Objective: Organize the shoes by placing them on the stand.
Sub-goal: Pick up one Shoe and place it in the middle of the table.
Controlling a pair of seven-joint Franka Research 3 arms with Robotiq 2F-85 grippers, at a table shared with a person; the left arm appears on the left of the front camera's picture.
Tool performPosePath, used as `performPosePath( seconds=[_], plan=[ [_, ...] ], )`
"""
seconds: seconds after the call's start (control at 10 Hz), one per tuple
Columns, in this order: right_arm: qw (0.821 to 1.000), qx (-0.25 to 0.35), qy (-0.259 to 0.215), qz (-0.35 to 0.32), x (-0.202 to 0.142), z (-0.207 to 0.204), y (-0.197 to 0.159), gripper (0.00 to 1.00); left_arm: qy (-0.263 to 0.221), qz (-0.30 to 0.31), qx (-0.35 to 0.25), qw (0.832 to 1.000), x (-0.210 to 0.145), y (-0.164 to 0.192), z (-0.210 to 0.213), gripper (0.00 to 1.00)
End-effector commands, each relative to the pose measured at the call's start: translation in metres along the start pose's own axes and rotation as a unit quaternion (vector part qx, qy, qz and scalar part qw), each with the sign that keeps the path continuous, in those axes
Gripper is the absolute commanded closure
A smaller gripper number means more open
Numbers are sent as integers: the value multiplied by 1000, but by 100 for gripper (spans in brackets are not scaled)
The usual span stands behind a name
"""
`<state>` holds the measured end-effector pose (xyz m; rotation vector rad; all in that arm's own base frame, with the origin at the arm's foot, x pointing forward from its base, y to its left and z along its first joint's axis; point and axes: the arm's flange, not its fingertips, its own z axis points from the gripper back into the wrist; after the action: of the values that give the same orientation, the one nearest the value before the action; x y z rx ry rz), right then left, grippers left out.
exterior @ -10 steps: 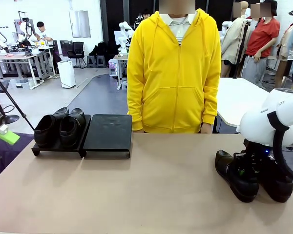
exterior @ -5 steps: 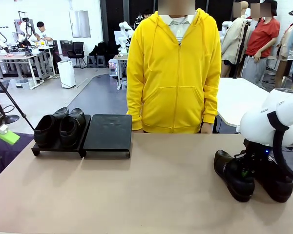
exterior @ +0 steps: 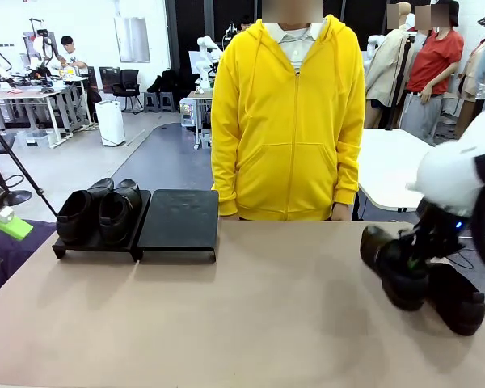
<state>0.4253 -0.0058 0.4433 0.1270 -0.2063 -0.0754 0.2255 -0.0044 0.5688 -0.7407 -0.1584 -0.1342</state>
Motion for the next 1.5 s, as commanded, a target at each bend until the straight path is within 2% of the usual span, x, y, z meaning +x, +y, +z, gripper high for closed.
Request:
performPosePath(
  seconds=[0.0, 0.2, 0.3, 0.4, 0.7, 0.8, 1.0, 1.2, 1.4],
  plan=[
    [999, 19, -48, -3, -45, 70, 4, 100, 0, -9, -12, 1000, -1, 1, 0, 0],
    [997, 27, -62, 28, -84, 85, 13, 100, 0, -9, -12, 1000, -1, 1, 0, 0],
    [998, 10, -63, 17, -87, 80, 10, 100, 0, -9, -12, 1000, -1, 1, 0, 0],
    [998, 15, -56, 18, -66, 95, 10, 100, 0, -9, -12, 1000, -1, 1, 0, 0],
    [998, 15, -56, 18, -66, 95, 10, 100, 0, -9, -12, 1000, -1, 1, 0, 0],
    [998, 14, -50, 20, -79, 87, 10, 100, 0, -9, -12, 1000, -1, 1, 0, 0],
    [996, 10, -80, 24, -75, 84, 73, 100, 0, -9, -12, 1000, -1, 1, 0, 0],
    [995, 22, -70, 74, -70, 68, 155, 100, 0, -9, -12, 1000, -1, 1, 0, 0],
    [995, 28, -52, 86, -70, 49, 222, 100, 0, -9, -12, 1000, -1, 1, 0, 0]
  ],
)
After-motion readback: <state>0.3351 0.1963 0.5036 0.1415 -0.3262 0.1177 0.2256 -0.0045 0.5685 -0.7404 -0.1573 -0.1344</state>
